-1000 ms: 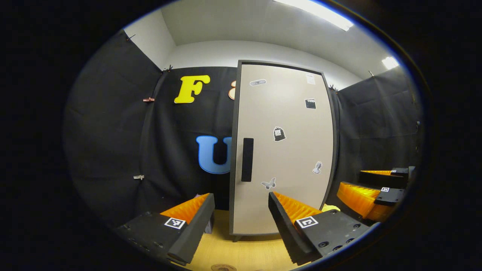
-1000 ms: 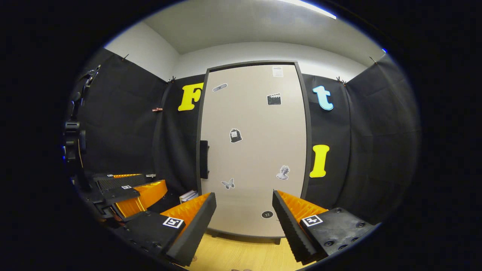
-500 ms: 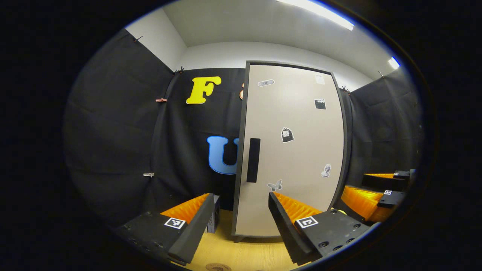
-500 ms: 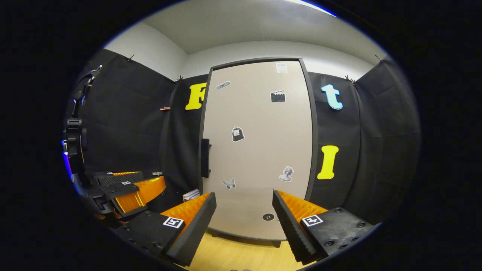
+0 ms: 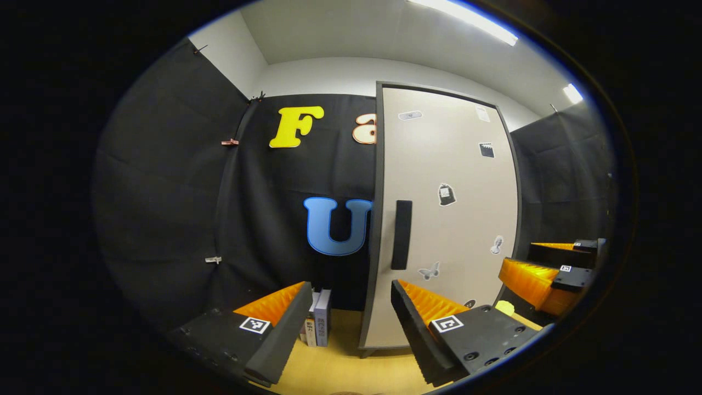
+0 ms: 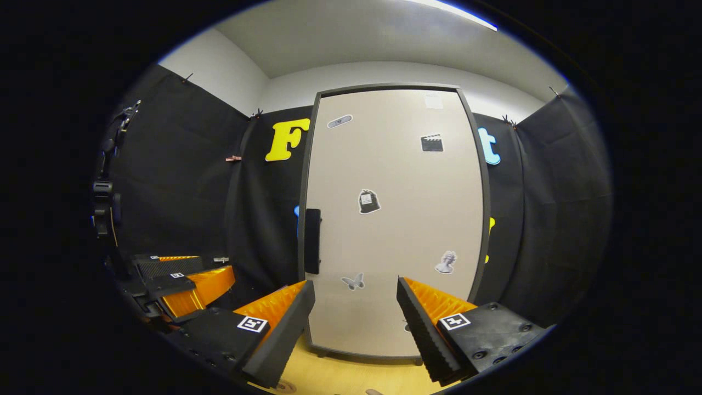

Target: Open the cabinet door with the right hand, grasp the bottle in the cabinet with the left hand and place it on the coaster, then close the cabinet door with the right hand.

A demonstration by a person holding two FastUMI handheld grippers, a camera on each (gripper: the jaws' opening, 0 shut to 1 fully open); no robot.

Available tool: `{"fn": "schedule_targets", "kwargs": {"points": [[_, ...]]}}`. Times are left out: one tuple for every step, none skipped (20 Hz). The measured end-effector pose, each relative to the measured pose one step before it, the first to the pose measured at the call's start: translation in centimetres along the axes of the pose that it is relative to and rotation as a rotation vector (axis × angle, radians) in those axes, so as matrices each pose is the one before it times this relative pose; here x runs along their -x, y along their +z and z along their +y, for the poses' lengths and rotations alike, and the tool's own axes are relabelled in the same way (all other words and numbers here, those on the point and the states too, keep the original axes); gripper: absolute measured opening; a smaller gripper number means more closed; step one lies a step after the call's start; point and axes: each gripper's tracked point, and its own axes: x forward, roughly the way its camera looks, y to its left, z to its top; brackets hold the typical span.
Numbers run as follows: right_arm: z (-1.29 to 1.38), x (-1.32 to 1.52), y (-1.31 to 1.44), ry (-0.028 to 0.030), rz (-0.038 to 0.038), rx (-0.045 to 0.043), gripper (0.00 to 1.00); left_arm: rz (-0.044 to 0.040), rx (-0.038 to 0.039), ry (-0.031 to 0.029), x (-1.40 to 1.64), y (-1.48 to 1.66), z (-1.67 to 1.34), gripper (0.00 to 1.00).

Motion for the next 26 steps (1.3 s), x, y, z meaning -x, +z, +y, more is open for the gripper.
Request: {"fn": "schedule_targets", "kwargs": {"points": [[0.841,-0.766,-0.004,-0.00525,-0.00171,-0.00145,0.97,0.00537,-0.00155,-0.00293,-0.323,-0.224,1.026,0.91],[0.958,-0.820,-0.094,-0.00266,-0.00123,-0.00228,0.97,0.00401,0.00205,-0.00330,-0.259,-0.076,0.976,0.91],[0.922,-0.807,-0.056,-0.00106,-0.00341,-0.00018,0.97,0.00166,0.00267,-0.00170,-0.211,-0.135,1.042,0.91],[0.811,-0.787,0.065,-0.00225,-0.00542,0.00354,0.98,0.00048,0.00126,0.00019,-0.196,-0.022,1.108,0.91],[0.879,-0.808,0.251,-0.00523,-0.00781,0.00185,0.97,0.00136,-0.00070,0.00074,-0.229,-0.152,1.003,0.91],[1.003,-0.672,0.227,-0.00322,-0.00658,-0.00017,0.97,0.00020,-0.00253,-0.00034,-0.162,-0.005,1.039,0.91],[0.845,-0.812,-0.029,-0.00279,-0.00226,-0.00267,0.97,0.00088,-0.00474,0.00029,-0.150,-0.085,0.941,0.91],[0.792,-0.727,-0.181,-0.00424,0.00064,-0.00216,0.97,-0.00077,-0.00536,0.00055,-0.179,0.012,0.860,0.91],[0.538,-0.792,-0.102,-0.00877,-0.00070,-0.00033,0.97,-0.00015,-0.00379,0.00022,-0.162,-0.054,0.776,0.91],[0.396,-0.830,-0.091,-0.01112,-0.00363,0.00142,0.97,0.00116,0.00059,-0.00142,-0.108,0.009,0.670,0.91],[0.440,-0.786,0.050,-0.00640,-0.00859,0.00216,0.97,0.00311,0.00343,-0.00492,-0.023,-0.117,0.464,0.91],[0.282,-0.839,-0.135,-0.01241,-0.00289,0.00562,0.97,0.00071,0.00573,-0.00763,-0.057,-0.001,0.329,0.91],[0.033,-0.885,-0.172,-0.01424,-0.00093,0.00603,0.97,-0.00041,0.00440,-0.00935,-0.075,-0.052,0.199,0.91],[0.071,-0.884,-0.211,-0.01661,-0.00010,0.00396,0.95,-0.00031,0.00155,-0.00998,-0.028,0.002,0.218,0.91],[0.062,-0.920,-0.188,-0.01376,0.00134,-0.00035,0.95,0.00125,0.00006,-0.00738,-0.089,-0.182,0.252,0.91],[0.120,-0.876,-0.282,-0.01003,0.00428,-0.00328,0.95,0.00274,0.00025,-0.00651,-0.162,-0.107,0.161,0.91],[0.270,-0.729,-0.204,-0.00246,0.00270,-0.00523,0.95,0.00517,0.00140,-0.00571,-0.258,-0.247,0.119,0.91],[0.041,-0.825,-0.127,-0.00476,0.00300,-0.00352,0.95,0.00547,0.00055,-0.00444,-0.264,-0.162,0.190,0.91],[-0.090,-0.685,-0.054,-0.01282,-0.00280,-0.00272,0.93,0.00453,0.00000,-0.00192,-0.196,-0.247,0.233,0.91],[-0.260,-0.697,-0.012,-0.01860,-0.00397,-0.00157,0.90,0.00263,0.00066,-0.00223,-0.153,-0.064,0.228,0.91],[-0.168,-0.540,0.004,-0.01339,-0.00577,-0.00194,0.90,0.00269,0.00068,-0.00021,-0.169,-0.207,0.298,0.91],[-0.166,-0.466,-0.101,-0.01921,0.00232,0.00167,0.90,0.00190,0.00133,0.00257,-0.143,-0.060,0.376,0.91],[-0.380,-0.448,0.042,-0.01691,-0.00311,0.00164,0.87,0.00046,0.00164,0.00294,-0.070,0.007,0.376,0.91],[-0.012,-0.588,-0.023,-0.00446,-0.00308,-0.00308,0.82,0.00106,0.00190,0.00423,-0.063,-0.065,0.369,0.91],[0.025,-0.236,0.102,-0.00159,-0.00198,-0.00876,0.82,0.00224,0.00252,0.00316,-0.159,-0.028,0.316,0.91],[0.033,-0.458,0.043,-0.00134,0.00066,-0.00673,0.80,0.00313,0.00327,0.00109,-0.090,-0.171,0.197,0.91]]}}
